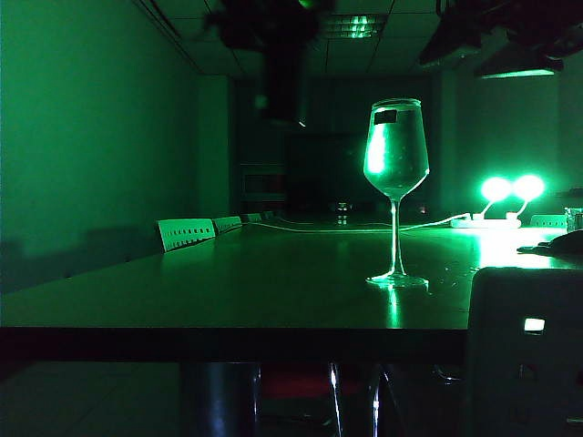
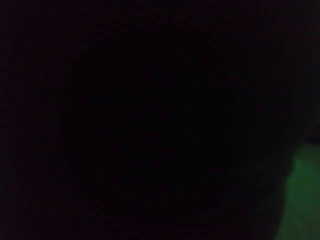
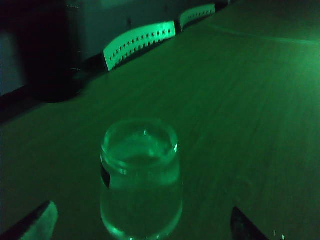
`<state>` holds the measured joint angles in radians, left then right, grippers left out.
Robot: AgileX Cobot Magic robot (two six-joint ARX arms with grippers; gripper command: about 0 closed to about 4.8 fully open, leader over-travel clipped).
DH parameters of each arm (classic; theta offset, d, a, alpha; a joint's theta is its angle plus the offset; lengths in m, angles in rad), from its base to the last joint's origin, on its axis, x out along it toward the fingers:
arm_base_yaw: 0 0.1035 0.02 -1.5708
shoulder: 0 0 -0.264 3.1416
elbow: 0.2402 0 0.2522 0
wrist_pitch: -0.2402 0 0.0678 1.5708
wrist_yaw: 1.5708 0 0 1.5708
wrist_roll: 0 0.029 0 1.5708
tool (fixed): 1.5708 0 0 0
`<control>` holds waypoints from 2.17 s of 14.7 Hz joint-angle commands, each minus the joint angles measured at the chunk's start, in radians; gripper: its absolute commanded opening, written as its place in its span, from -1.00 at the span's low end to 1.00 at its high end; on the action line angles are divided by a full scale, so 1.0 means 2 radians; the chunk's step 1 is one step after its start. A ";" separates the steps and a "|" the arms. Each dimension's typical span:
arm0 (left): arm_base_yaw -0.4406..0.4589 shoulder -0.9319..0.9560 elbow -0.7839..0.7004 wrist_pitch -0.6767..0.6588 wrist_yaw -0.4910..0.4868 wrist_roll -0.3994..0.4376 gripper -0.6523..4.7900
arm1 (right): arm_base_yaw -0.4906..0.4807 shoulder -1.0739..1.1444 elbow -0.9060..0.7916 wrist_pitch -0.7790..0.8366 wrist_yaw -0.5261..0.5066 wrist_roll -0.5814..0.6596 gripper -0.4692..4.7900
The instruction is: Pick up the black thermos cup, pour some water from it into the stemmed glass, and then put the thermos cup back on the table.
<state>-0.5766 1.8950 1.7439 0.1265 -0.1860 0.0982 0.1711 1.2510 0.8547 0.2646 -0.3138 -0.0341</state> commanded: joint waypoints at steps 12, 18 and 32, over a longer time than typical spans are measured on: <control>0.045 -0.050 -0.143 0.067 0.129 -0.001 0.27 | -0.001 -0.008 0.003 0.014 0.000 -0.013 1.00; 0.072 -0.049 -0.299 0.272 0.102 -0.071 0.42 | 0.000 -0.006 0.002 0.011 0.000 -0.036 1.00; 0.099 0.069 -0.326 0.379 0.097 -0.080 0.50 | 0.000 -0.001 0.002 0.023 -0.002 -0.049 1.00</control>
<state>-0.3782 2.0258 1.0904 0.8661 0.0078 -0.0608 0.1699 1.2488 0.8547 0.2939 -0.3149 -0.1261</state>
